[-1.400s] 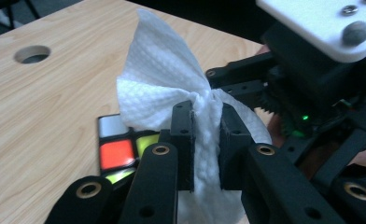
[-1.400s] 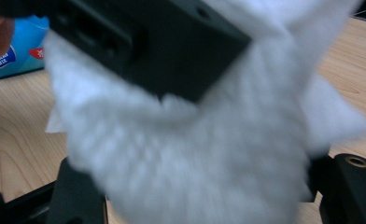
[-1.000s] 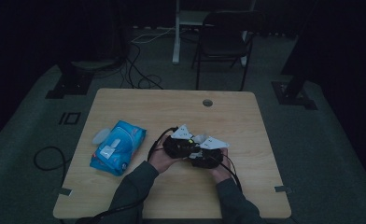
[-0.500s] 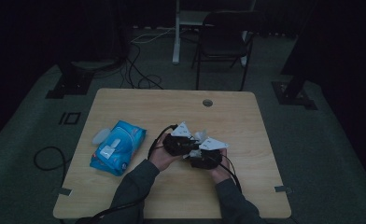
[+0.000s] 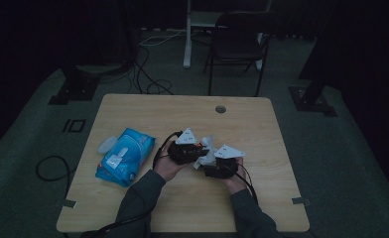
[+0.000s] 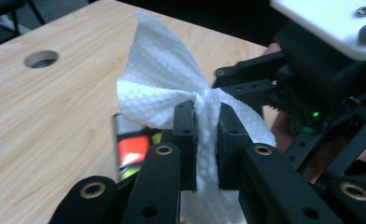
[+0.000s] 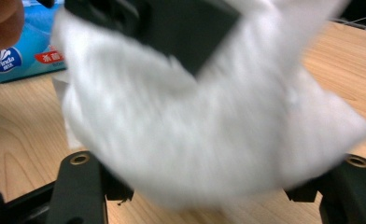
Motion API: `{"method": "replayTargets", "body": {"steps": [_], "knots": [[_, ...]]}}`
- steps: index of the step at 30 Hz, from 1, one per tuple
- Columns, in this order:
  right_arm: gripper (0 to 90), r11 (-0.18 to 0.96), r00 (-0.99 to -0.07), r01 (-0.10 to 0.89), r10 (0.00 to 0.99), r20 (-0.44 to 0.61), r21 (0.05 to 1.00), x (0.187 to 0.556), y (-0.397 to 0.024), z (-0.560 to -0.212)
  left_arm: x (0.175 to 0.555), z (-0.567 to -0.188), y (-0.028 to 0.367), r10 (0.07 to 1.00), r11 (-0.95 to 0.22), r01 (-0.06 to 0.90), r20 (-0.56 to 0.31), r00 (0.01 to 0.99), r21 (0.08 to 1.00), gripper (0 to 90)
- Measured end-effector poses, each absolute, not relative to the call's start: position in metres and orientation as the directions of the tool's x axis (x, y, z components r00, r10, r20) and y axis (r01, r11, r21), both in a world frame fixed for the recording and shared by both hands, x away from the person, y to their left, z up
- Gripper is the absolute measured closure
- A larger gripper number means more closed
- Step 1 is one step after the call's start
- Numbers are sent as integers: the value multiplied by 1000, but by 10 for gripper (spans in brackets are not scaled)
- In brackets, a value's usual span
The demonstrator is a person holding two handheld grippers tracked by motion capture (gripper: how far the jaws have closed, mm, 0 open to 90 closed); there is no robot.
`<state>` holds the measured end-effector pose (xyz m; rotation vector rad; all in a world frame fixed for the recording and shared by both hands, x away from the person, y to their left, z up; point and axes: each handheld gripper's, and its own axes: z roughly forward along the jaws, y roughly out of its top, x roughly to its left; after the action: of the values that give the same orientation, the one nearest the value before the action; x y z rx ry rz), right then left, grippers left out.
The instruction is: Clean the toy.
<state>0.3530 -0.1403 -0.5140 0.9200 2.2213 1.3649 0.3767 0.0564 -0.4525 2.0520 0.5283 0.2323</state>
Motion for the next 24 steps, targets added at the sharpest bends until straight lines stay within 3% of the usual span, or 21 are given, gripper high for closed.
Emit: {"method": "replayTargets", "body": {"steps": [12,24], "knots": [[344,304,-695,344,719,23,888,354,-143,-512,366,-463,85,511,-385,302,-71,857,872,826],[345,266,-668,357,743,45,895,356,-149,-505,357,-488,78,520,-445,320,-49,853,836,827]]}}
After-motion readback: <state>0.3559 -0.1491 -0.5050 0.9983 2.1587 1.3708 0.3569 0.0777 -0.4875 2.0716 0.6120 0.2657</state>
